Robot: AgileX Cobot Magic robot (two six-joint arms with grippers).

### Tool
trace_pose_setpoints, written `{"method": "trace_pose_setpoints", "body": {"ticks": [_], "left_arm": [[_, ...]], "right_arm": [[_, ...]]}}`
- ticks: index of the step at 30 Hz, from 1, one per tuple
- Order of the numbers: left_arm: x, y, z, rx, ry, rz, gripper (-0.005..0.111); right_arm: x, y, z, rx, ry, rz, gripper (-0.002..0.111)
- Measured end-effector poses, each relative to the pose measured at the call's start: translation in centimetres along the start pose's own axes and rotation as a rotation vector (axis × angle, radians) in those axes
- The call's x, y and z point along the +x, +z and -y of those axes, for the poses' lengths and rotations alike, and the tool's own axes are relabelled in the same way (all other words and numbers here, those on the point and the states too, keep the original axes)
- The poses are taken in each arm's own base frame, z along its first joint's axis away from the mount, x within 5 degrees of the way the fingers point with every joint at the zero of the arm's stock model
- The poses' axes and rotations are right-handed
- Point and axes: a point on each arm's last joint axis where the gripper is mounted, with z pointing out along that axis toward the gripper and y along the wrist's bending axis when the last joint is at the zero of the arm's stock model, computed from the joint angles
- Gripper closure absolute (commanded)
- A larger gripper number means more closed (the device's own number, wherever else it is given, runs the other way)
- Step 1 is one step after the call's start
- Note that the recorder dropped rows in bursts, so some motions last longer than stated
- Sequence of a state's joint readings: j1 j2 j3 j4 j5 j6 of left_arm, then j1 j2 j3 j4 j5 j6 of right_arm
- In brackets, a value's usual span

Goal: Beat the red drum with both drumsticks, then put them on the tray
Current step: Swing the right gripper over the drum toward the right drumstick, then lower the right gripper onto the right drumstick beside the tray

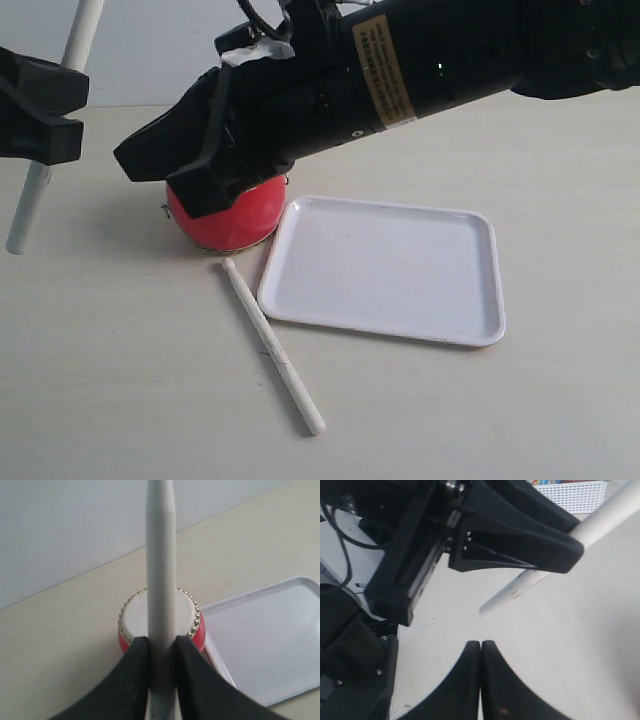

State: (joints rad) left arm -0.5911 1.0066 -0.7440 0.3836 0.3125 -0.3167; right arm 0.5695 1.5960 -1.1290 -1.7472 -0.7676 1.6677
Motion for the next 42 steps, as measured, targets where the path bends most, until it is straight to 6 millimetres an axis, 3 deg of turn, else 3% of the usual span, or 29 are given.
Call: {"method": "trace_pose_setpoints", "body": {"ticks": [5, 17, 20, 23, 26, 27, 28, 29, 34, 40, 42], "left_arm": [[0.0, 0.0, 0.0, 0.0, 0.0, 0.0, 0.107], [0.0, 0.0, 0.0, 0.0, 0.0, 0.0, 0.107], [0.0, 0.0, 0.0, 0.0, 0.0, 0.0, 0.107], [0.0, 0.0, 0.0, 0.0, 0.0, 0.0, 0.107], [0.0, 0.0, 0.0, 0.0, 0.0, 0.0, 0.107], [0.0, 0.0, 0.0, 0.0, 0.0, 0.0, 0.107], [0.0, 0.0, 0.0, 0.0, 0.0, 0.0, 0.107], [0.0, 0.0, 0.0, 0.0, 0.0, -0.001, 0.107], [0.0, 0.0, 0.0, 0.0, 0.0, -0.001, 0.107], [0.0, 0.0, 0.0, 0.0, 0.0, -0.001, 0.107], [0.0, 0.0, 0.0, 0.0, 0.0, -0.001, 0.107]], "right_arm": [[0.1, 0.0, -0.8, -0.092, -0.033, -0.007, 0.108], [-0.3, 0.0, -0.3, -0.027, 0.025, 0.03, 0.108], [-1.0, 0.7, -0.3, 0.068, -0.126, 0.123, 0.108], [-0.2, 1.9, -0.3, 0.244, -0.282, 0.111, 0.108], [1.0, 2.4, 0.1, 0.423, -0.354, 0.024, 0.108], [1.9, 2.6, 0.2, 0.537, -0.367, -0.094, 0.108], [2.4, 2.7, 0.0, 0.571, -0.362, -0.157, 0.108], [3.7, 2.4, -0.2, 0.636, -0.278, -0.327, 0.108], [4.6, 1.3, -1.3, 0.636, 0.046, -0.617, 0.108], [1.7, 1.6, -2.5, 0.544, 0.088, -0.559, 0.108], [1.6, 1.7, -2.2, 0.572, 0.091, -0.559, 0.108]]}}
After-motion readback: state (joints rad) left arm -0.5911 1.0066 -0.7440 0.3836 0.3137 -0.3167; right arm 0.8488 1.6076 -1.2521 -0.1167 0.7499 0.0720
